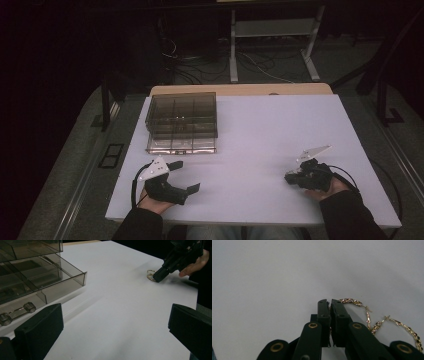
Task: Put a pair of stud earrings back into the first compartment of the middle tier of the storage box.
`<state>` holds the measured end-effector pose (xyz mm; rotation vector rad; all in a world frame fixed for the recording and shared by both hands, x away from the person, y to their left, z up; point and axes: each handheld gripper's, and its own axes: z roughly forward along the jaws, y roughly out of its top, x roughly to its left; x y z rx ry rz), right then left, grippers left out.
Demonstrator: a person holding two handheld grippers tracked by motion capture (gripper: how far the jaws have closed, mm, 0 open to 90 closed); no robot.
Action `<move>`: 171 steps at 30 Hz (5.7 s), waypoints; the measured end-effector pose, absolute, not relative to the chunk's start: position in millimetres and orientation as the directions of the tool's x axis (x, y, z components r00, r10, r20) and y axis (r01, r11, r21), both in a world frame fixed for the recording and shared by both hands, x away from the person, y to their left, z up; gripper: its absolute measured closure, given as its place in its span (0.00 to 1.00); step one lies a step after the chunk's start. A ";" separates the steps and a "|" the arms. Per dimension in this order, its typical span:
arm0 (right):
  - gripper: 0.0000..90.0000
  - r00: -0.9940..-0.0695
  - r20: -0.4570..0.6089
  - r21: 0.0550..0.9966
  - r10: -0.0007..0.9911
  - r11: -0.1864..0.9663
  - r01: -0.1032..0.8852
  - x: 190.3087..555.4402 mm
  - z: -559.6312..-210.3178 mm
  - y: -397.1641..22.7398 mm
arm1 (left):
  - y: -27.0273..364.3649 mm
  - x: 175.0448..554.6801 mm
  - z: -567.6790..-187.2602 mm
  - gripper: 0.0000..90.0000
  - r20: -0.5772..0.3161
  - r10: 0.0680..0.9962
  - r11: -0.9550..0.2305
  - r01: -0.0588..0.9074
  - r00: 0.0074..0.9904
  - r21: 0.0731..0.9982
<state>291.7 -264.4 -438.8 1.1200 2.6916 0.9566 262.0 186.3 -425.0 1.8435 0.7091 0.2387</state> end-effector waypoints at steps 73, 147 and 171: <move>0.95 -0.907 0.195 0.725 0.373 0.568 0.389 339.8 -340.4 -152.4 | 191.6 260.6 -424.9 0.00 -0.184 0.585 -0.203 0.362 0.790 0.910; 0.94 -0.969 0.173 0.751 0.178 0.612 0.247 403.8 -311.5 2.0 | 196.7 262.2 -425.8 0.00 -0.215 0.574 -0.177 0.376 0.790 0.910; 0.94 -0.973 0.183 0.724 0.141 0.650 0.230 426.3 -333.1 63.6 | 195.9 263.9 -427.5 0.00 -0.246 0.557 -0.166 0.397 0.793 0.903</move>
